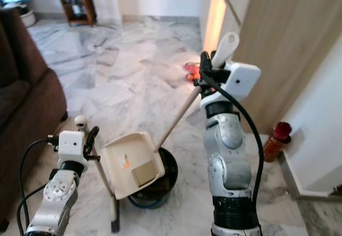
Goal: Sweep floor
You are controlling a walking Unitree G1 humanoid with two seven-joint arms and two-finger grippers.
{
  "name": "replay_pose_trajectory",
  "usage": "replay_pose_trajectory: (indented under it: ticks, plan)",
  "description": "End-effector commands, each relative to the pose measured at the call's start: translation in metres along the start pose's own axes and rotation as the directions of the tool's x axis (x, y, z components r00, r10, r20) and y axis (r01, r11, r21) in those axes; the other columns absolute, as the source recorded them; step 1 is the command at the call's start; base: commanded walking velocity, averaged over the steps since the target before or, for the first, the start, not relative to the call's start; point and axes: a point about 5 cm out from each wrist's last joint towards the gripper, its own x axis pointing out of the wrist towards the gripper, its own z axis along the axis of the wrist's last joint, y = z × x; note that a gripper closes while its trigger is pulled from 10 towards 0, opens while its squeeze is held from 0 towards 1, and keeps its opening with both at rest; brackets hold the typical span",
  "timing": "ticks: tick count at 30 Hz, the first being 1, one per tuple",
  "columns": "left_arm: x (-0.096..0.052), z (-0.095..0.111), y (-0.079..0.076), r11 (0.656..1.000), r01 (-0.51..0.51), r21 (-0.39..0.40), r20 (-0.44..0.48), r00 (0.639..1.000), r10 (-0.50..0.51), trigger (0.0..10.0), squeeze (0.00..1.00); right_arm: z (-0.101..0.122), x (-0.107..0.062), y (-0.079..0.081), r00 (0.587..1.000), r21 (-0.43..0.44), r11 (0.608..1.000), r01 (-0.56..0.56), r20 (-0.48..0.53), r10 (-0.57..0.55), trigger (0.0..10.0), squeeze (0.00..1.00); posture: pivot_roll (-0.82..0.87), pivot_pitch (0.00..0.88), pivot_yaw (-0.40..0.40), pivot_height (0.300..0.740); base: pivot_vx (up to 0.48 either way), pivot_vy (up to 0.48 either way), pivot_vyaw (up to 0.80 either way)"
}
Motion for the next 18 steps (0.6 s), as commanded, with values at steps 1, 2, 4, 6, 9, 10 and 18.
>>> replay_pose_trajectory:
  ticks: [1,2,4,6,9,10,18]
  plan:
    - [0.001,0.007,0.006,1.0,-0.014,0.023,0.043,0.999,0.013,10.0,0.0,0.016,0.003,0.011,0.996,0.043,0.998,-0.041,0.085,0.038,10.0,0.0,0.16,0.0,0.018,0.74,0.0,0.0,0.0]
    - [0.001,0.007,0.006,1.0,-0.013,0.023,0.043,0.999,0.012,10.0,0.0,0.017,0.003,0.013,0.995,0.035,0.998,-0.049,0.089,0.046,10.0,0.0,0.16,0.0,0.017,0.74,0.0,0.0,0.0]
    - [0.001,0.006,0.005,1.0,-0.012,0.025,0.039,0.999,0.011,10.0,0.0,0.015,0.002,0.018,0.992,-0.037,0.996,-0.078,0.093,0.081,10.0,0.0,0.16,0.0,0.016,0.74,0.0,0.0,0.0]
    - [0.001,0.006,0.005,1.0,-0.011,0.025,0.039,0.999,0.01,10.0,0.0,0.015,0.001,0.02,0.99,-0.085,0.992,-0.096,0.097,0.104,10.0,0.0,0.16,0.0,0.017,0.74,0.0,0.0,0.0]
    - [0.002,0.007,0.004,1.0,-0.01,0.024,0.04,0.999,0.01,10.0,0.0,0.015,-0.001,0.024,0.986,-0.124,0.986,-0.112,0.108,0.126,10.0,0.0,0.16,0.0,0.016,0.74,0.0,0.0,0.0]
    - [0.002,0.007,0.004,1.0,-0.01,0.023,0.04,0.999,0.009,10.0,0.0,0.014,-0.001,0.026,0.984,-0.146,0.982,-0.12,0.112,0.137,10.0,0.0,0.16,0.0,0.016,0.74,0.0,0.0,0.0]
    - [0.002,0.007,0.004,1.0,-0.006,0.022,0.039,0.999,0.005,10.0,0.0,0.007,-0.01,0.036,0.97,-0.28,0.946,-0.162,0.13,0.205,10.0,0.0,0.16,0.0,0.016,0.74,0.0,0.0,0.0]
